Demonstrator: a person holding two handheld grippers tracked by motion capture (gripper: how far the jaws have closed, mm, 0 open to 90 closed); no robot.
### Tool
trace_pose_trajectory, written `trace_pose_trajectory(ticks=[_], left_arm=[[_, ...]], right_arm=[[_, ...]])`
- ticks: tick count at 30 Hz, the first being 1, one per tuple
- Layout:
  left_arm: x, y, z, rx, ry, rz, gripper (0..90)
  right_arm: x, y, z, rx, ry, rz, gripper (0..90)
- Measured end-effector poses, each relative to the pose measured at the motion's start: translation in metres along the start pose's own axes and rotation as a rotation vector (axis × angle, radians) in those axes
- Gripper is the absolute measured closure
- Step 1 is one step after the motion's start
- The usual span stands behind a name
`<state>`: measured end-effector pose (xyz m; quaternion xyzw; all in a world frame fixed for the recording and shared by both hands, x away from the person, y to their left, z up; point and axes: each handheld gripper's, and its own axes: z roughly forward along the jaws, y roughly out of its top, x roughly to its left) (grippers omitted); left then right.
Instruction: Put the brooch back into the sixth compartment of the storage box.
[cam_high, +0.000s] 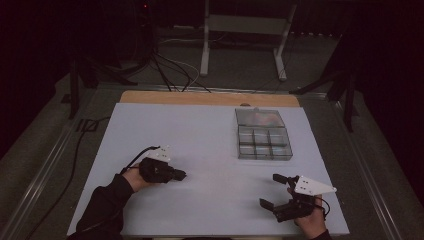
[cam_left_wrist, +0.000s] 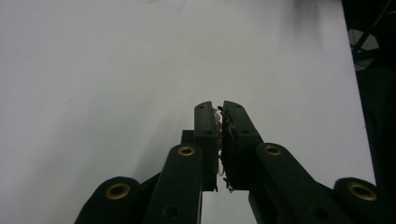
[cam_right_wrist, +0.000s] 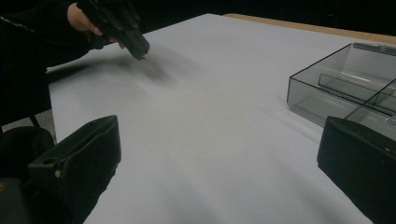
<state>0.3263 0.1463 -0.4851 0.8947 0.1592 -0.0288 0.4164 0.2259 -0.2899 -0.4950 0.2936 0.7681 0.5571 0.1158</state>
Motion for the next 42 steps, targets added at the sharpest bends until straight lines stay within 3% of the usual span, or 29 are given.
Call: trace_pose_trajectory(ticks=[12,22,42], left_arm=[[0.001,0.030,0.023,-0.015,-0.027,-0.012,87.3],[-0.004,0.062,0.043,-0.036,-0.066,0.015,87.3],[-0.009,0.114,0.077,-0.080,-0.099,0.036,87.3]], right_arm=[[0.000,0.000,0.000,0.003,0.002,-0.002,0.0],[-0.001,-0.001,0.000,0.003,0.002,0.003,0.0],[0.000,-0.001,-0.001,0.006,0.002,0.000,0.0]])
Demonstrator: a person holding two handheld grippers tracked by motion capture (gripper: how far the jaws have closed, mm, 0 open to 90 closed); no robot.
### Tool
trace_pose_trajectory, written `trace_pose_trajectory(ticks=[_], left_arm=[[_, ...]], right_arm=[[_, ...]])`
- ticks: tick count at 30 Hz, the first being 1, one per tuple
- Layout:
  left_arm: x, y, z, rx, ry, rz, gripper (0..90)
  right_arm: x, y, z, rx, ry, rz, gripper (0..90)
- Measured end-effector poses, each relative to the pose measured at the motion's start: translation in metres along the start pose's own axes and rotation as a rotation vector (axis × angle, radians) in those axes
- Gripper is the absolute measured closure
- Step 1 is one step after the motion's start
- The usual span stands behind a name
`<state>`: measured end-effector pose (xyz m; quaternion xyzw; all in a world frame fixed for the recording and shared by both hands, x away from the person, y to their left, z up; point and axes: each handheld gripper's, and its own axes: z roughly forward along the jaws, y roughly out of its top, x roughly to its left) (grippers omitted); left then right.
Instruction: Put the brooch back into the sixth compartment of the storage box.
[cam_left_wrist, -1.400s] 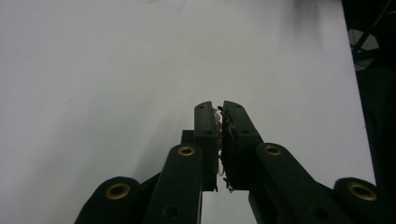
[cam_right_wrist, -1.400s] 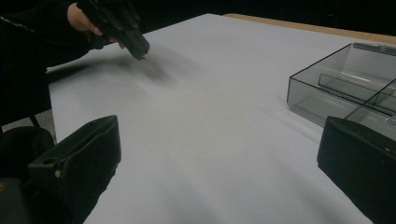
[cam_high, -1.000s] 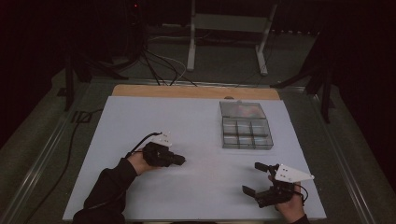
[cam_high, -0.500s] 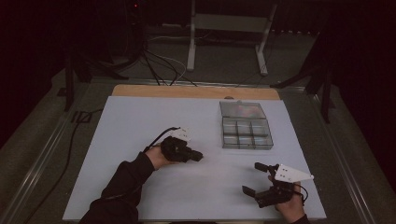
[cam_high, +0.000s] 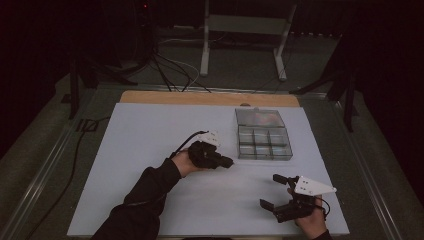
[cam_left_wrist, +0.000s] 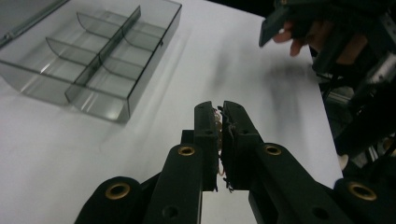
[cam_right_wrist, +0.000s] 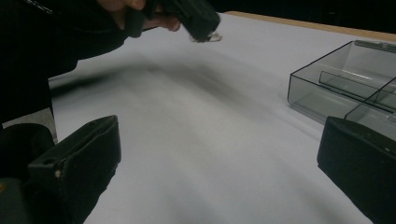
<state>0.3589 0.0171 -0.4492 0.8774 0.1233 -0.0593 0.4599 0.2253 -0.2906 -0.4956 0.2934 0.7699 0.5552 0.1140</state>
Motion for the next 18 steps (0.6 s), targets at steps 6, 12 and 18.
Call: trace_pose_trajectory(ticks=[6,12,18], left_arm=[[0.003,0.015,0.010,-0.028,-0.023,-0.002,87.3],[0.007,0.027,0.017,-0.040,-0.016,-0.001,87.3],[0.014,0.041,0.029,-0.058,-0.024,-0.016,87.3]], right_arm=[[0.000,0.000,0.000,0.000,0.000,-0.001,0.0],[0.000,0.000,0.000,0.000,0.000,-0.003,0.0],[0.000,0.000,-0.001,-0.006,0.001,-0.001,0.0]])
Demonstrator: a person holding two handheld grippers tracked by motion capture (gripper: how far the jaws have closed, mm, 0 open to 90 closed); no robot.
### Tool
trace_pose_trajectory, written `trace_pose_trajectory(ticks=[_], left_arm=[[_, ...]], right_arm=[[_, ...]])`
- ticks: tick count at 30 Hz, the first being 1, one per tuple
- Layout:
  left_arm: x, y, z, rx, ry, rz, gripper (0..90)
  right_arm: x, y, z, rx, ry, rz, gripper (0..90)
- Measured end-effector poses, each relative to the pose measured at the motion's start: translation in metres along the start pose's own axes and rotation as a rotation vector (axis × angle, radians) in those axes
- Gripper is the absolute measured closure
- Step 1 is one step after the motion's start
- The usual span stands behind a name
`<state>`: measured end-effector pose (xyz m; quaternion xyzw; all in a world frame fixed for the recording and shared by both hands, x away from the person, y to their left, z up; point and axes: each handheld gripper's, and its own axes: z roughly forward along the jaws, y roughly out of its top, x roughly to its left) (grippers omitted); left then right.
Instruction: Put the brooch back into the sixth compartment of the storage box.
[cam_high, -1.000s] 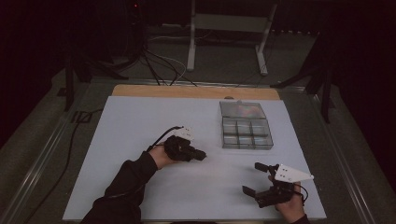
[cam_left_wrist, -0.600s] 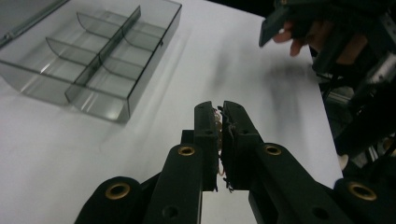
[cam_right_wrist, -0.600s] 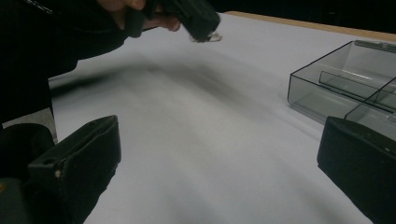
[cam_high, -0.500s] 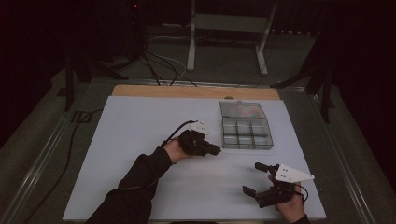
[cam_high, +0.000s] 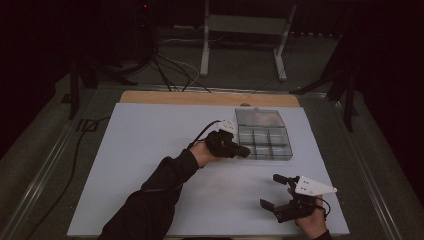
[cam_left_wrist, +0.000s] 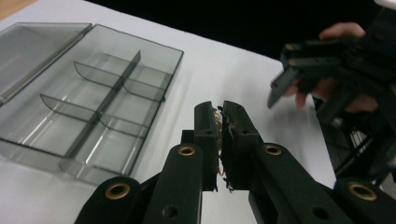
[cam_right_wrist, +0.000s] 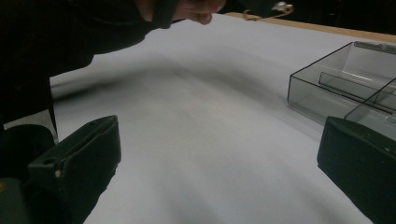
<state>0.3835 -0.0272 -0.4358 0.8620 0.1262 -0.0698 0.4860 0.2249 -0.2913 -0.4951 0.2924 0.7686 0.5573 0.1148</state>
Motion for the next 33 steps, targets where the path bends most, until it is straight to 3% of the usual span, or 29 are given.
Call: trace_pose_trajectory(ticks=[11,17,33], left_arm=[[0.006,0.018,0.022,-0.020,-0.011,-0.012,87.3],[0.012,0.023,0.037,-0.044,-0.029,-0.049,87.3],[0.022,0.037,0.078,-0.010,0.027,-0.081,87.2]], right_arm=[[0.000,0.000,-0.001,-0.007,0.000,-0.002,0.0],[0.000,0.001,-0.001,-0.007,0.000,-0.004,0.0],[0.001,0.002,-0.004,-0.016,0.003,-0.008,0.0]])
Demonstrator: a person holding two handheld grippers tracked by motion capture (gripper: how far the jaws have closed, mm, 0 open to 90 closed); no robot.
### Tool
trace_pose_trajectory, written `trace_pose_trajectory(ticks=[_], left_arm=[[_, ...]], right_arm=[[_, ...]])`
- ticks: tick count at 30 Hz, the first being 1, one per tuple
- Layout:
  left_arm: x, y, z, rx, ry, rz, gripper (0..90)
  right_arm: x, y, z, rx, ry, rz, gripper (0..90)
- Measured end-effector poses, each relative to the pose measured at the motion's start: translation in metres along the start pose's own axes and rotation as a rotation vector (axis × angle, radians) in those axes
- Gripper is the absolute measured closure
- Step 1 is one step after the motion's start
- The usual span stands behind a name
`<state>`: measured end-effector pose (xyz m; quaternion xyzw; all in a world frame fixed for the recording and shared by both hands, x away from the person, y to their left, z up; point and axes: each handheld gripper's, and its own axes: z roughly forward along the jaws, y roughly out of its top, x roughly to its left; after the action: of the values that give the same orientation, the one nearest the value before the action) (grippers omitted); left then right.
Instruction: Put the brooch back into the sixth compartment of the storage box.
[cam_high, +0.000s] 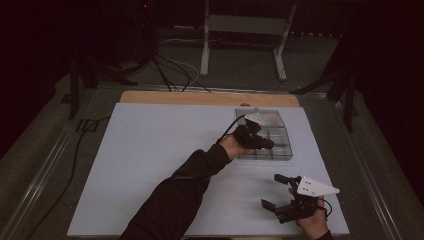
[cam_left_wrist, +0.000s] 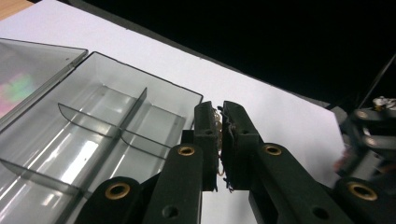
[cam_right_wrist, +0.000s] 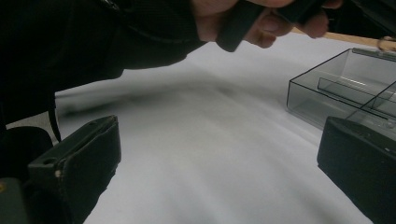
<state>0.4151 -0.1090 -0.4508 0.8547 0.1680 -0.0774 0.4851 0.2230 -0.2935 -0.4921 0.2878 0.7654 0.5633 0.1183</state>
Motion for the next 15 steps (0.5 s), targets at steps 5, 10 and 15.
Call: trace_pose_trajectory(ticks=[5,10,15], left_arm=[[0.003,0.005,0.014,0.023,0.007,0.002,87.2],[0.004,0.009,0.027,0.051,0.035,0.003,87.1],[0.009,0.015,0.039,0.062,0.043,-0.011,87.1]], right_arm=[[0.000,0.000,-0.001,-0.001,-0.002,0.001,0.0],[0.000,0.000,-0.001,-0.004,-0.002,0.003,0.0],[0.000,0.001,-0.002,-0.007,-0.003,0.003,0.0]])
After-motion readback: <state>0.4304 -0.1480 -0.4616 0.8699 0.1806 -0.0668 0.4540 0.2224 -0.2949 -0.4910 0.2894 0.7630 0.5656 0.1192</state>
